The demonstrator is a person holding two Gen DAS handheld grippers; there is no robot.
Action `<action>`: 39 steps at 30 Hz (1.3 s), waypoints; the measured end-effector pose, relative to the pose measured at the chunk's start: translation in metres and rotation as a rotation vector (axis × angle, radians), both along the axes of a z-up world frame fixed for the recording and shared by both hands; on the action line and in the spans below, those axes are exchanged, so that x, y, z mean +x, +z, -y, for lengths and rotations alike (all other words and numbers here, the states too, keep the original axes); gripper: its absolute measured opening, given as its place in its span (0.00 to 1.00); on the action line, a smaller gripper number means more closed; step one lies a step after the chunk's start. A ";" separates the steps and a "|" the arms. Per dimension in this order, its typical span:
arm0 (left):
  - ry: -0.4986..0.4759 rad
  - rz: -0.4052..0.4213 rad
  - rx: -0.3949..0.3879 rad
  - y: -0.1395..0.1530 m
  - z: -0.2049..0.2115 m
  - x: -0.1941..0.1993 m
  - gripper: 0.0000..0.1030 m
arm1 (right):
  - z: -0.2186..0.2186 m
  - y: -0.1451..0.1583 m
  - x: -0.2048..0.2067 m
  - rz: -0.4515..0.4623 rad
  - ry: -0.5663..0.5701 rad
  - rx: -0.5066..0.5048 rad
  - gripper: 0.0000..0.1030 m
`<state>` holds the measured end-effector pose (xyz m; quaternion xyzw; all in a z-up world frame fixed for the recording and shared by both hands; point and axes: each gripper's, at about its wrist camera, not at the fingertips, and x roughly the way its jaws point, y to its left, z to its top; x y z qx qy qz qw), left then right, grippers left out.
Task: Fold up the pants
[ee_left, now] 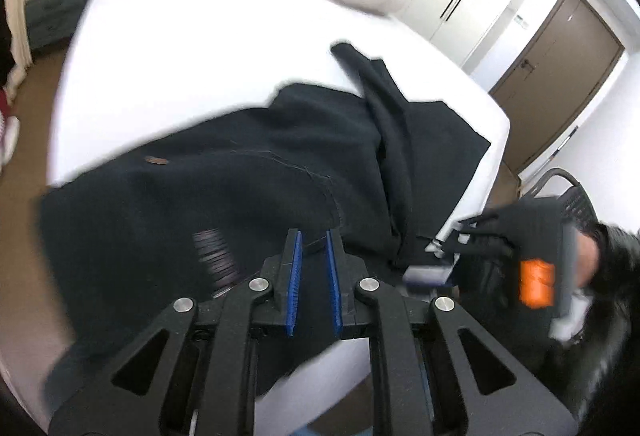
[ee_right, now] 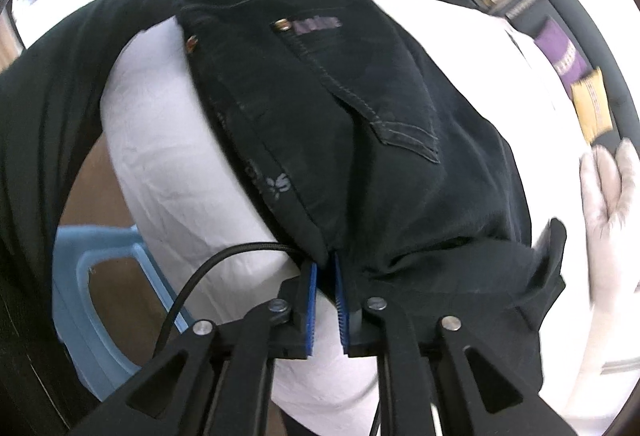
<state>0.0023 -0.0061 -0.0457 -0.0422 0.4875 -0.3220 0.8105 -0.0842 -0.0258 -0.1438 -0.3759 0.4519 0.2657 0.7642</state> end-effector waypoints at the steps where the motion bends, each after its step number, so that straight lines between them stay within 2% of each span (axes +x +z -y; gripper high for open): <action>1: 0.001 -0.032 0.040 -0.016 0.013 0.006 0.11 | 0.004 0.004 0.000 -0.007 -0.023 0.031 0.19; 3: 0.030 -0.094 0.117 -0.051 0.031 0.017 0.11 | 0.017 0.015 0.000 -0.032 -0.081 0.122 0.49; 4: 0.058 -0.093 0.083 -0.054 0.029 0.019 0.11 | 0.024 0.021 0.000 -0.029 -0.107 0.158 0.69; 6: 0.101 -0.138 0.018 -0.055 0.022 0.025 0.11 | 0.056 0.045 0.003 -0.054 -0.198 0.323 0.71; 8: 0.099 -0.148 -0.002 -0.056 0.021 0.029 0.11 | 0.098 0.064 0.021 -0.116 -0.328 0.520 0.71; 9: 0.096 -0.150 -0.004 -0.058 0.021 0.030 0.11 | 0.132 0.073 0.041 -0.149 -0.438 0.648 0.71; 10: 0.093 -0.154 -0.003 -0.058 0.022 0.033 0.11 | 0.155 0.078 0.056 -0.157 -0.510 0.714 0.71; 12: 0.096 -0.161 0.007 -0.057 0.024 0.036 0.11 | 0.214 0.089 0.096 -0.121 -0.684 0.838 0.71; 14: 0.099 -0.160 0.023 -0.059 0.029 0.038 0.11 | 0.257 0.095 0.131 -0.072 -0.789 0.918 0.71; 15: 0.103 -0.159 0.029 -0.060 0.030 0.036 0.11 | 0.272 0.096 0.147 -0.043 -0.851 0.902 0.71; 16: 0.107 -0.157 0.036 -0.065 0.032 0.033 0.11 | 0.286 0.095 0.170 -0.007 -0.942 0.833 0.71; 17: 0.110 -0.157 0.040 -0.067 0.036 0.034 0.11 | 0.292 0.094 0.191 0.006 -0.982 0.772 0.71; 19: 0.115 -0.157 0.041 -0.069 0.039 0.035 0.11 | 0.288 0.092 0.224 0.030 -0.966 0.701 0.71; 21: 0.119 -0.161 0.035 -0.073 0.037 0.033 0.11 | 0.271 0.082 0.261 0.048 -0.958 0.546 0.71; 24: 0.119 -0.168 0.030 -0.073 0.037 0.036 0.11 | 0.242 0.058 0.294 0.084 -0.949 0.333 0.71; 27: 0.115 -0.170 0.027 -0.074 0.038 0.038 0.11 | 0.218 0.036 0.319 0.087 -0.932 0.195 0.69; 28: 0.114 -0.171 0.024 -0.074 0.035 0.038 0.11 | 0.215 0.023 0.328 0.082 -0.935 0.126 0.67; 30: 0.113 -0.173 0.017 -0.074 0.024 0.032 0.11 | 0.219 0.007 0.336 0.082 -0.956 0.047 0.56; 32: 0.115 -0.172 0.010 -0.075 0.022 0.032 0.11 | 0.234 -0.001 0.336 0.038 -1.000 0.083 0.35; 33: 0.116 -0.172 0.009 -0.075 0.021 0.032 0.11 | 0.242 0.001 0.332 0.040 -1.017 0.107 0.29; 34: 0.118 -0.170 0.010 -0.075 0.021 0.031 0.11 | 0.247 0.003 0.329 0.047 -1.024 0.107 0.11; 35: 0.118 -0.169 0.011 -0.075 0.020 0.031 0.11 | 0.257 0.011 0.323 0.050 -1.034 0.150 0.07; 37: 0.118 -0.165 0.015 -0.074 0.019 0.030 0.11 | 0.286 0.035 0.303 0.062 -1.079 0.319 0.07; 39: 0.122 -0.165 0.017 -0.074 0.019 0.030 0.11 | 0.317 0.058 0.277 0.094 -1.127 0.444 0.06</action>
